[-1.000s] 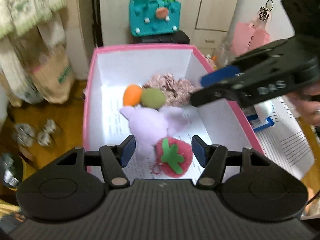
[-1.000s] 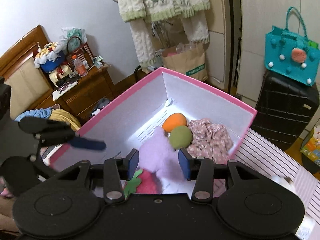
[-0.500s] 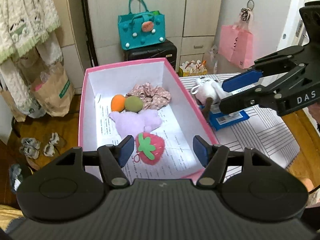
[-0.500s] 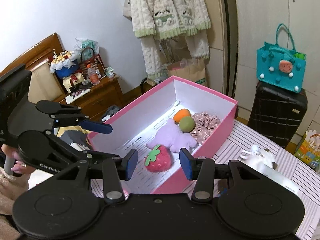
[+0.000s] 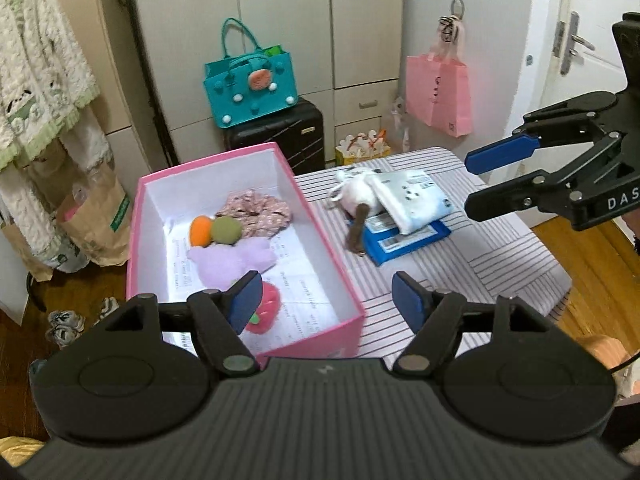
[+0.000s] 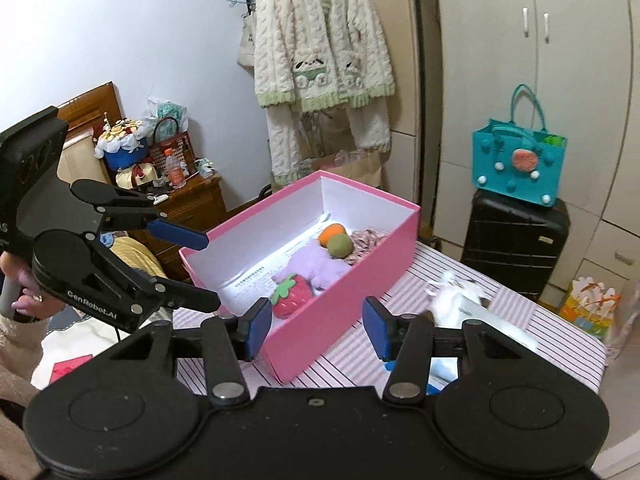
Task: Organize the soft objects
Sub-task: 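Move both tools back toward the white SOFT COTTON bag on the table, then grasp the white SOFT COTTON bag with both grippers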
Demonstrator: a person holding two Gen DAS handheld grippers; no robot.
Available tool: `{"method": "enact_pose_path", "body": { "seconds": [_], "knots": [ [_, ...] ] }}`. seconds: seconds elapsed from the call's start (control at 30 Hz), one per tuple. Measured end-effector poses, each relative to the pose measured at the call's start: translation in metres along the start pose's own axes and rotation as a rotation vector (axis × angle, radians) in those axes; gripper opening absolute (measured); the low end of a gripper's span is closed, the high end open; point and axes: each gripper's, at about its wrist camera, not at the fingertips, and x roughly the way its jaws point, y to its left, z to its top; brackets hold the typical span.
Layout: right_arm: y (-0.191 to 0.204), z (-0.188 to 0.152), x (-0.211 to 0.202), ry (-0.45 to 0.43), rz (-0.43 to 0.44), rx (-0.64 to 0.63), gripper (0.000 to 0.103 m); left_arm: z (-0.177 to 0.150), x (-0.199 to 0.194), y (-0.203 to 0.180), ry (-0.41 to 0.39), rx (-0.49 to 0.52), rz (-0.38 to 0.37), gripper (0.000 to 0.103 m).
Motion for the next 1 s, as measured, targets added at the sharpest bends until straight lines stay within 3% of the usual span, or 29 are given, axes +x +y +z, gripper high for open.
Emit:
{"method": "enact_pose_path", "body": {
  "seconds": [0.3, 0.67, 1.0],
  "knots": [
    [-0.023, -0.037, -0.028, -0.006, -0.062, 0.042, 0.059, -0.002, 0.012, -0.04, -0.066, -0.013, -0.063, 0.072],
    [-0.074, -0.077, -0.031, -0.026, -0.131, 0.165, 0.06, 0.005, 0.047, -0.08, -0.132, -0.013, -0.137, 0.072],
    [-0.124, -0.096, -0.011, -0.12, -0.171, 0.201, 0.065, 0.008, 0.092, -0.11, -0.191, 0.031, -0.075, 0.072]
  ]
}}
